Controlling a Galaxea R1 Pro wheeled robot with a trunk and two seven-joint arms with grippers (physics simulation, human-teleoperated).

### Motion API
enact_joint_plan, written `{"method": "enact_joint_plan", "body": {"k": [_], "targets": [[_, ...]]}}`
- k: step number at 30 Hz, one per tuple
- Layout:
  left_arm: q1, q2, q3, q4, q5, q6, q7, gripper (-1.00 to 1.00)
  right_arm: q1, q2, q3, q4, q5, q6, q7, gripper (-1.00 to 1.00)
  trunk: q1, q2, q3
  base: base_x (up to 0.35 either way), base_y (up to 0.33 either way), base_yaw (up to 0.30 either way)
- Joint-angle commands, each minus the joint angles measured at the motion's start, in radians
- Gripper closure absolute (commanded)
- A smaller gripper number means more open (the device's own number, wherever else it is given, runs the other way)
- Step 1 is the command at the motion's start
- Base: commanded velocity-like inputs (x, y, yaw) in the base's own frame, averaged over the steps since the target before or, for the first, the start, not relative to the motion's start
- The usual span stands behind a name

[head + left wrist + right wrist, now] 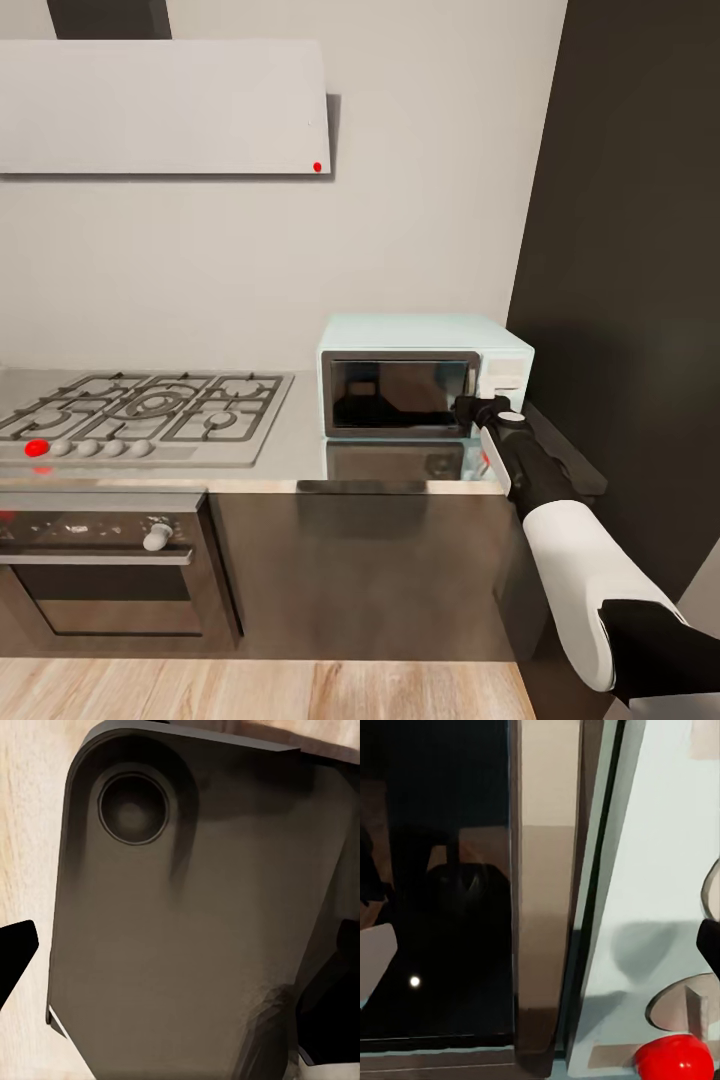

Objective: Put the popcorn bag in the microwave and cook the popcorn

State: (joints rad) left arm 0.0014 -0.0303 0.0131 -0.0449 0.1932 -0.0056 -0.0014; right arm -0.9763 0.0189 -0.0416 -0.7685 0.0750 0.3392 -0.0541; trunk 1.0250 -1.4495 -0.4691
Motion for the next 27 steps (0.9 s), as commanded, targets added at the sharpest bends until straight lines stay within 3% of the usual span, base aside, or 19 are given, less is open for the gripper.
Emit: {"method": "enact_joint_plan", "body": {"k": [1, 12, 13, 27], "targets": [[0.000, 0.000, 0.001, -0.001, 0.006, -0.001, 0.000, -1.00, -0.001, 0.001, -0.003, -0.002, 0.008, 0.006, 0.001, -1.00, 0.000, -0.001, -0.001, 0.009, 0.006, 0.000], [0.000, 0.000, 0.001, -0.001, 0.006, -0.001, 0.000, -1.00, -0.001, 0.001, -0.003, -0.002, 0.007, 0.005, 0.008, -1.00, 0.000, -0.001, -0.001, 0.001, 0.001, 0.000], [0.000, 0.000, 0.001, -0.001, 0.006, -0.001, 0.000, -1.00, -0.001, 0.001, -0.003, -0.002, 0.008, 0.005, 0.007, 1.00, 0.000, -0.001, -0.001, 0.000, 0.000, 0.000], [0.000, 0.001, 0.001, -0.001, 0.006, -0.001, 0.000, -1.00, -0.001, 0.000, -0.004, -0.002, 0.005, 0.007, 0.007, 1.00, 0.000, -0.001, -0.001, 0.000, 0.000, 0.000]]}}
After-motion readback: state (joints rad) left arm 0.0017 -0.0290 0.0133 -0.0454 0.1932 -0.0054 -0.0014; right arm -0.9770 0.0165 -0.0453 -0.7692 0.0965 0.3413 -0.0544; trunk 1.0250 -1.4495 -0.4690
